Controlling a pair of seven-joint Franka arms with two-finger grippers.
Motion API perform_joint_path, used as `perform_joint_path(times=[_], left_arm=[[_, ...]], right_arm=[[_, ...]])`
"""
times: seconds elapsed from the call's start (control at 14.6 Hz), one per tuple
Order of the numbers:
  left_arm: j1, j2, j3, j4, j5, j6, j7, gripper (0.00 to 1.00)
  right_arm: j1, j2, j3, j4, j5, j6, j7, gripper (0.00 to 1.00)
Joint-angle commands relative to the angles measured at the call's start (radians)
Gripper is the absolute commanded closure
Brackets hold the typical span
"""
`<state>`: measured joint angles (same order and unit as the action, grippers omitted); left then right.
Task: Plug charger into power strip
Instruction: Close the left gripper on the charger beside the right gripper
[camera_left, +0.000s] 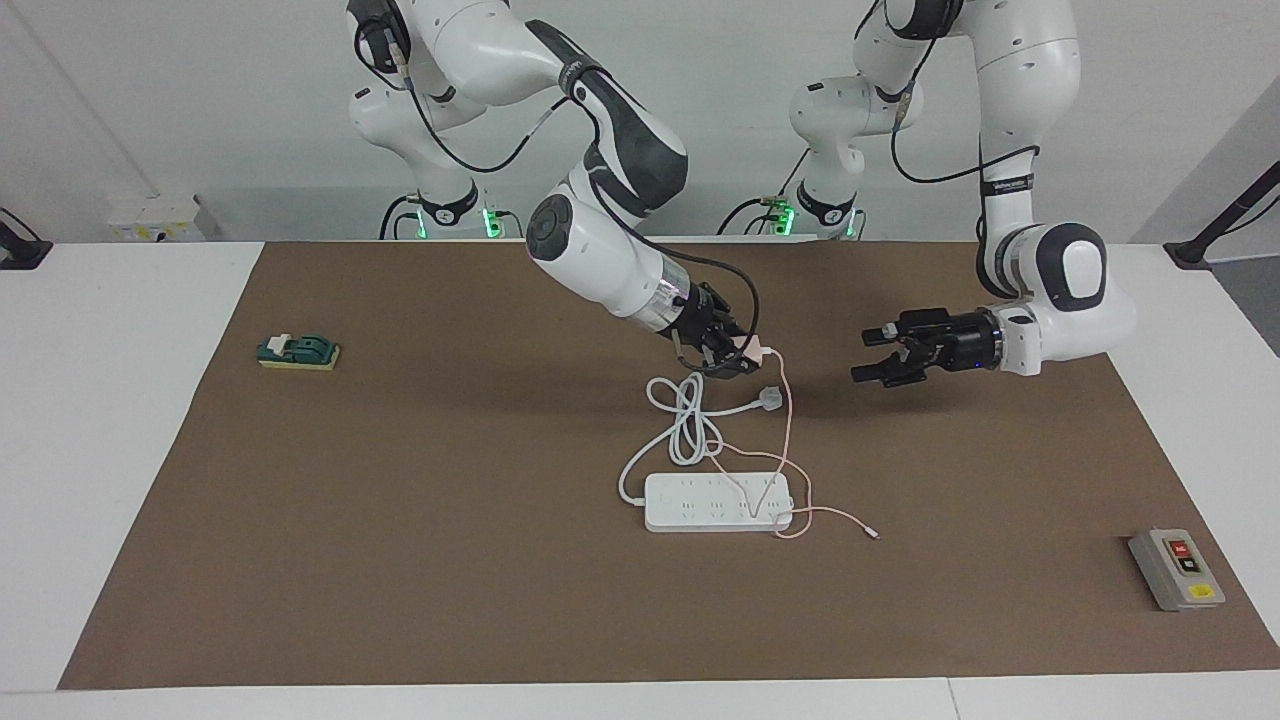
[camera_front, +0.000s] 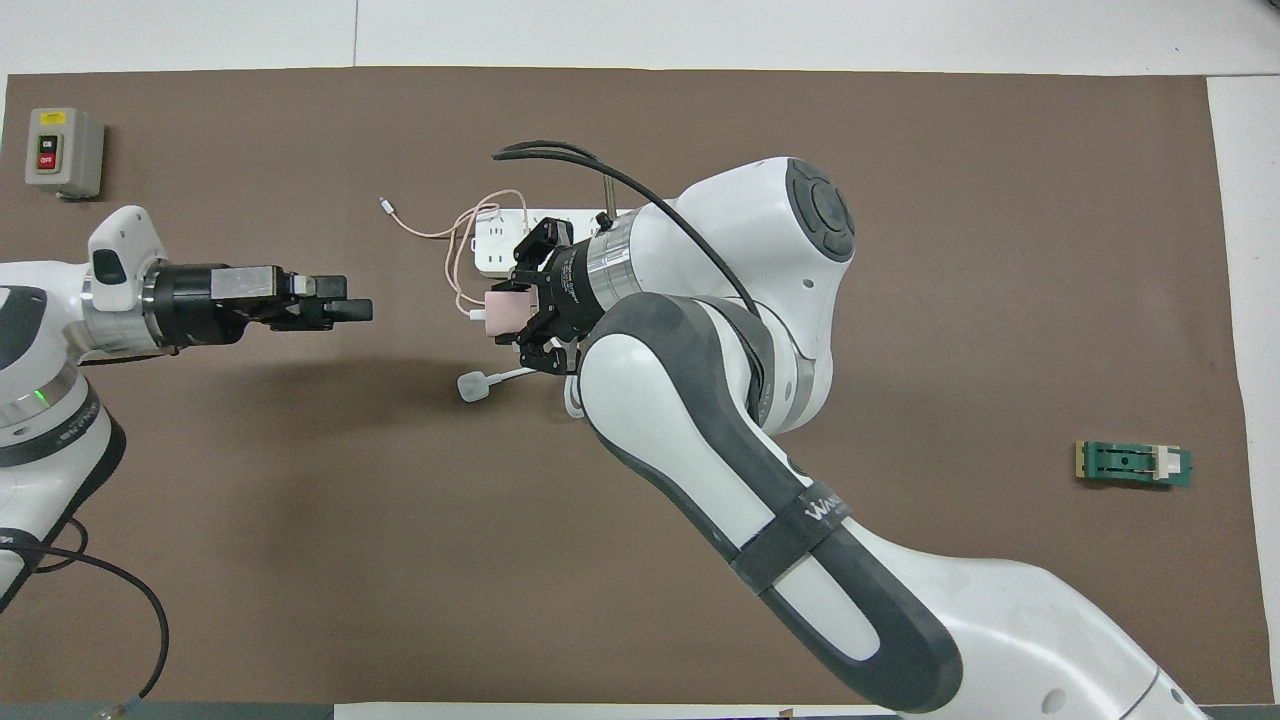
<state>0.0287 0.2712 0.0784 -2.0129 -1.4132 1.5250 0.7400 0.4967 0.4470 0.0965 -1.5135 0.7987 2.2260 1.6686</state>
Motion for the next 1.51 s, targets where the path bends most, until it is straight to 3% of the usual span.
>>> perform_joint_path(times=[0.0,0.62,1.44], left_arm=[[-0.053,-0.023,0.012,-0.070,-0.044,0.007,0.053,0.00],[-0.159,-0.032,0.012,-0.110,-0.173,0.037,0.052,0.00],[-0.250,-0.027,0.012,-0.107,-0.247,0.130,0.049,0.00]], right_arm=[[0.002,0.019,-0.004,0.033,0.017,0.000,0.023,1.00],[0.000,0.019,-0.004,0.033,0.017,0.000,0.023,1.00],[-0.004,0.019,-0.004,0.033,0.019,-0.002,0.023,1.00]])
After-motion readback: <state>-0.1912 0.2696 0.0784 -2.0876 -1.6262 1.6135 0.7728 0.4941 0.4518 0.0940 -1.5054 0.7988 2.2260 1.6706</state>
